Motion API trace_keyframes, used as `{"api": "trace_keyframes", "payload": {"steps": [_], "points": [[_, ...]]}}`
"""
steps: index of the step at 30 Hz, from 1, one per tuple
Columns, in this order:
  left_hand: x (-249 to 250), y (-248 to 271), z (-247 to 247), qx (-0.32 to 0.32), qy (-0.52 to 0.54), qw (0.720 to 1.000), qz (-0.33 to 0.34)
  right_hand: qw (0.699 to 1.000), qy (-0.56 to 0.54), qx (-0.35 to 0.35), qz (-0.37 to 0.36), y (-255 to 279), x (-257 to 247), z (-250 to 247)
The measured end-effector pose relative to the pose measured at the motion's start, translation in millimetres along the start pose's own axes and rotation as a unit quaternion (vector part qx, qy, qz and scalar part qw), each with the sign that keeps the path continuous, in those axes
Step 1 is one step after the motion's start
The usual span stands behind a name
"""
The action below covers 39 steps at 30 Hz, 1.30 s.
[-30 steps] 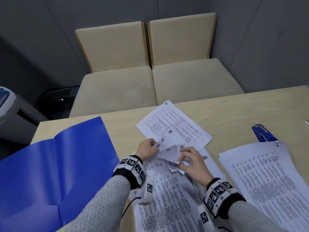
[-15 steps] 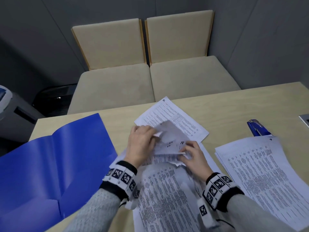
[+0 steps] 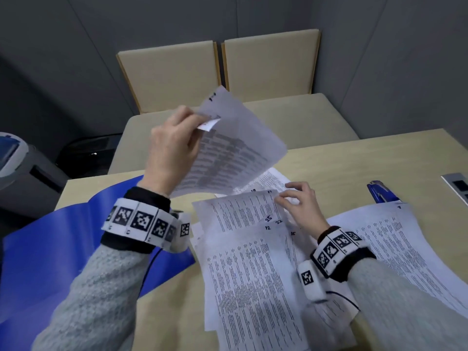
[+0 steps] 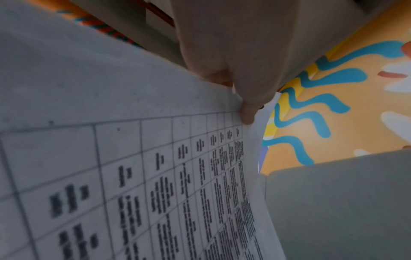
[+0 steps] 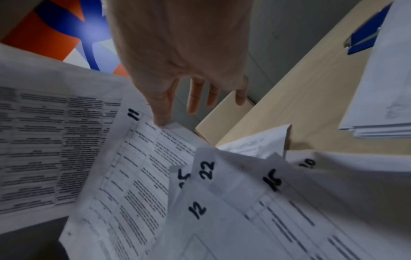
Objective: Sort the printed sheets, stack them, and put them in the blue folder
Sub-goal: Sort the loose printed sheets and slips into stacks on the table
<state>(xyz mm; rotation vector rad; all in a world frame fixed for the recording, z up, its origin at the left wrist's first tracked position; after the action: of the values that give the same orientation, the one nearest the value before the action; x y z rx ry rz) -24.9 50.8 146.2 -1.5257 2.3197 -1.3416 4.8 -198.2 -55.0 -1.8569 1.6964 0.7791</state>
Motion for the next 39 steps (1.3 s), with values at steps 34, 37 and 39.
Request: {"api": "trace_keyframes", "payload": {"steps": [34,37,39], "points": [[-86.6,156.3,163.9,-0.414,0.294,0.733,-0.453,0.971,-0.028,-0.220,0.093,35.0,55.7,-28.6],[-88.1,168.9,178.1,-0.392,0.312,0.698,-0.512,0.964,-0.019,-0.237,0.117,42.0,69.0,-12.3],[-85.7,169.1,180.2,-0.371,0.323,0.676,-0.549,0.962,-0.023,-0.241,0.128,44.2,71.5,-5.1]]}}
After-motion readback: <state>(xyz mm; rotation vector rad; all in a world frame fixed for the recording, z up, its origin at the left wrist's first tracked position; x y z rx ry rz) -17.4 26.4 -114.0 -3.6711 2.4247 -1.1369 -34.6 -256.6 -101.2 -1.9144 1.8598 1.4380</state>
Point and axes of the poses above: each hand's wrist, its own y-axis away from the middle knuckle, its own z-axis out of the palm, x = y × z, the point moved 6 cm from there along -y, towards the middle knuckle, and after that the axes turned 14 degrees about y, right-handed, at the moved point
